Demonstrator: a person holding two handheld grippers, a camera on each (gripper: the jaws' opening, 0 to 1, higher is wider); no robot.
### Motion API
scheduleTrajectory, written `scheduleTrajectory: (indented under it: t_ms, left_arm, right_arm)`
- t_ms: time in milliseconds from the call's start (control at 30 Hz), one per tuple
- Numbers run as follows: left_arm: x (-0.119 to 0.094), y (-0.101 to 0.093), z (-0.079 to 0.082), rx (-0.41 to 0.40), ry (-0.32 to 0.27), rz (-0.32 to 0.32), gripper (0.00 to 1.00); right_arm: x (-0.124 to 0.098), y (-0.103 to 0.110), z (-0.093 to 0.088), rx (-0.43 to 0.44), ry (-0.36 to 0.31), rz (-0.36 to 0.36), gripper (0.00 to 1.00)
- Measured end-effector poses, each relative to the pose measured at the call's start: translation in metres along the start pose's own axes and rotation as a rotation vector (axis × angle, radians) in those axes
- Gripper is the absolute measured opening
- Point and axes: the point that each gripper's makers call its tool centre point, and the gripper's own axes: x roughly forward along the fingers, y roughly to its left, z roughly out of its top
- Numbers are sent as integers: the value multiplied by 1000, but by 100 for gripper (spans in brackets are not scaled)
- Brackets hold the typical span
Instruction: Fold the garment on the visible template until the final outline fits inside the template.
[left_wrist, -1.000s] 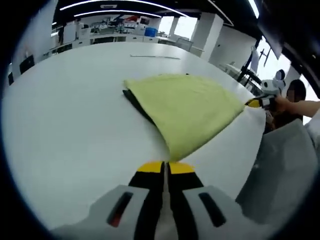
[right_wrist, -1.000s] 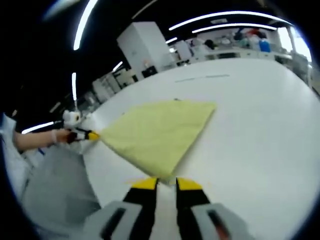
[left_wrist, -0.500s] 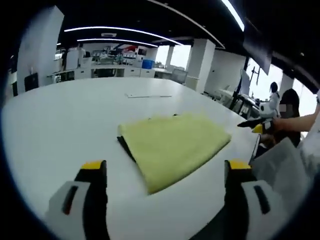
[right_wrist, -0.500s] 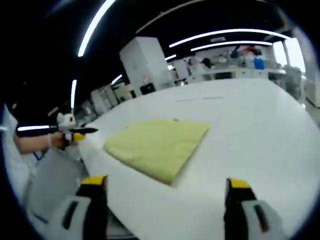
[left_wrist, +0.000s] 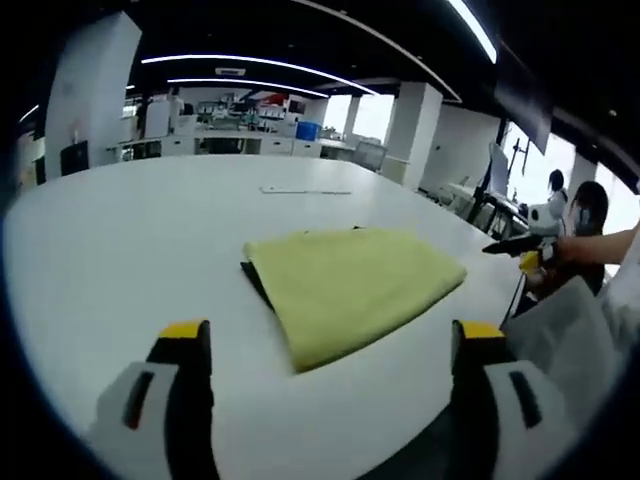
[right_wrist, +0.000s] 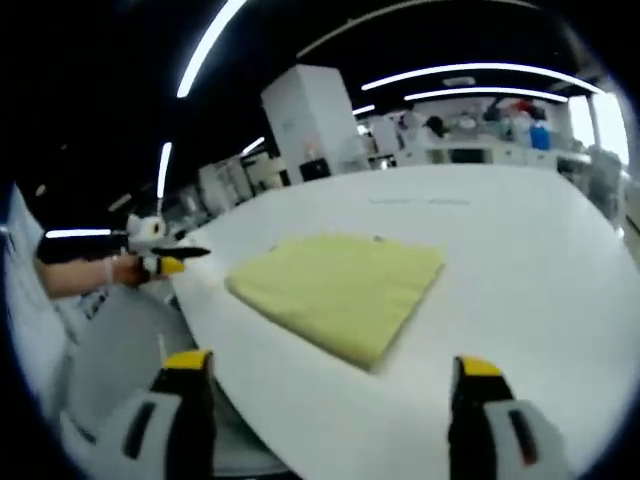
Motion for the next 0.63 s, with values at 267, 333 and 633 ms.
scheduleTrajectory:
  t_ms: [267,333,633]
  left_arm:
    - [-4,3,3,-21,-17,14,90]
    - [-4,5,2,-32,-14,14,90]
    - [0,-8,-8,-13,34,-15,89]
  right_arm:
    - [1,-8,14,48,-33,-12,99]
    - [1,-10,16,57,-45,-19,99]
    - [-3,-9,15,78,-42,-40,98]
